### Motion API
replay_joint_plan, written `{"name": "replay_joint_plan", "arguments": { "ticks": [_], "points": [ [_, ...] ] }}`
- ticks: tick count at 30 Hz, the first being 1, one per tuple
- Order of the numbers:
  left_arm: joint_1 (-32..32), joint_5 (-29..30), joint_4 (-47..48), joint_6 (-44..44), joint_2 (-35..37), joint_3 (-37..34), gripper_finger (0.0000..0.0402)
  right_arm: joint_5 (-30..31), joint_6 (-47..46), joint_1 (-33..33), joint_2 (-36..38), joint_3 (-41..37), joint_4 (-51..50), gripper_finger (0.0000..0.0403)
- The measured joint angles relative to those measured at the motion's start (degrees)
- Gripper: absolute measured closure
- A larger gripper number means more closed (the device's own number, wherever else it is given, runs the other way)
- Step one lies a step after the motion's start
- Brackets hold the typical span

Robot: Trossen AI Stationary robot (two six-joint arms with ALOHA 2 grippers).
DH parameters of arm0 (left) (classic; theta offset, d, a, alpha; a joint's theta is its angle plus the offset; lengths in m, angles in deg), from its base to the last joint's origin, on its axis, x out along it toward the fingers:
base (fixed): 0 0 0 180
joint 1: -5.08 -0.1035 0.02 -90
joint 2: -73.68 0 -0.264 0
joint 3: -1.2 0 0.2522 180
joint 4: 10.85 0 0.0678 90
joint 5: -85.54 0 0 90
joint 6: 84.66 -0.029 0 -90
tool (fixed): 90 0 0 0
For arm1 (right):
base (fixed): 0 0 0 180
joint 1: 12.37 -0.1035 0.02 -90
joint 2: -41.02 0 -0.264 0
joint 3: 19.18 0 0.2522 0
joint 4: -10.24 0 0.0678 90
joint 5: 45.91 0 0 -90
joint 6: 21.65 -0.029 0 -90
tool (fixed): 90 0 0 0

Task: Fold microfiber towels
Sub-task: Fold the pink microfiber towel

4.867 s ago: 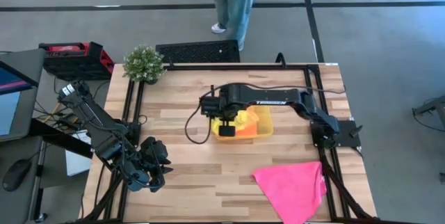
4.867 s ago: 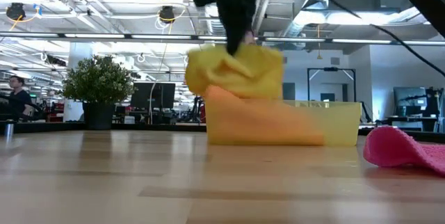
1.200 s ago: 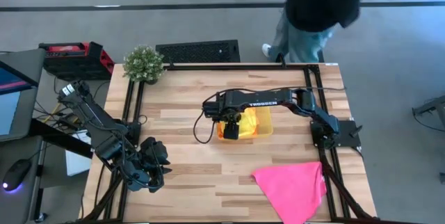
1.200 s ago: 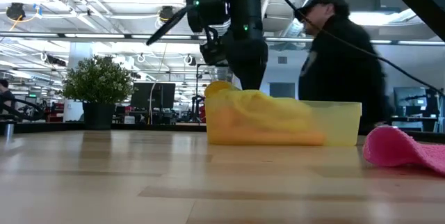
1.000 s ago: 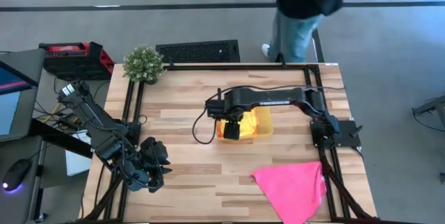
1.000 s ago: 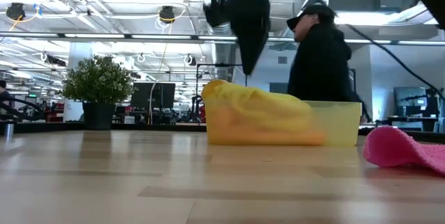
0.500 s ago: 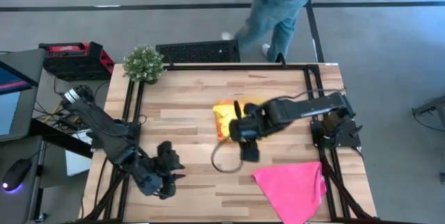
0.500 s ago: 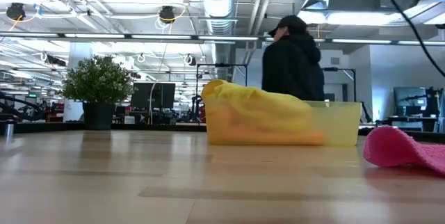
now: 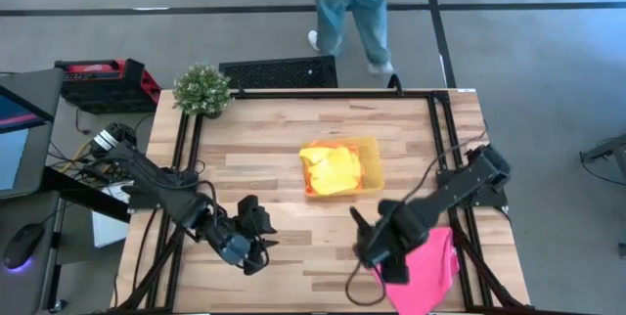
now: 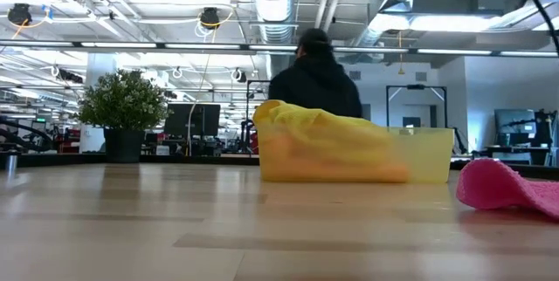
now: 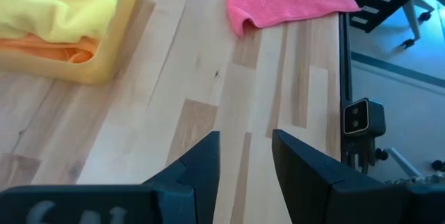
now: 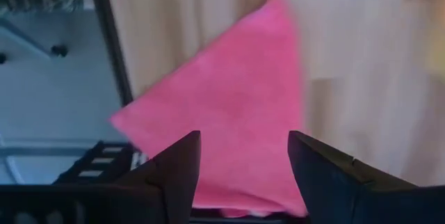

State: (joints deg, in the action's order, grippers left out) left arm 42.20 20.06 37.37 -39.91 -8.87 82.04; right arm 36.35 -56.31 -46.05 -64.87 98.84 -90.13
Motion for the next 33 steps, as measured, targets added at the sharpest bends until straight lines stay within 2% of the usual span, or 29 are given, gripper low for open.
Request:
{"name": "replay_joint_plan", "arguments": {
  "ticks": [5, 11, 15, 20, 33],
  "points": [
    [0.1, -0.6, -1.2, -0.6, 0.0, 0.0, 0.0278, -2.6, -7.6, -2.9, -0.3, -8.9, 10.2, 0.0163],
    [1.1, -2.0, -1.2, -1.4, 0.0, 0.0, 0.0278, -2.7, -17.5, -2.5, -0.3, -20.3, 25.6, 0.0163],
    [2.0, -3.8, -1.2, -1.7, 0.0, 0.0, 0.0278, -2.3, -20.4, -1.9, -0.3, -27.0, 34.4, 0.0163],
    [3.5, -3.8, -1.2, -1.0, 0.0, 0.0, 0.0278, -1.0, -22.8, -1.1, -0.3, -32.4, 37.7, 0.0163],
    [3.8, -3.4, -1.5, 0.0, 0.1, 0.0, 0.0278, 0.5, -20.8, 0.4, -0.3, -40.7, 47.0, 0.0163]
  ]
}}
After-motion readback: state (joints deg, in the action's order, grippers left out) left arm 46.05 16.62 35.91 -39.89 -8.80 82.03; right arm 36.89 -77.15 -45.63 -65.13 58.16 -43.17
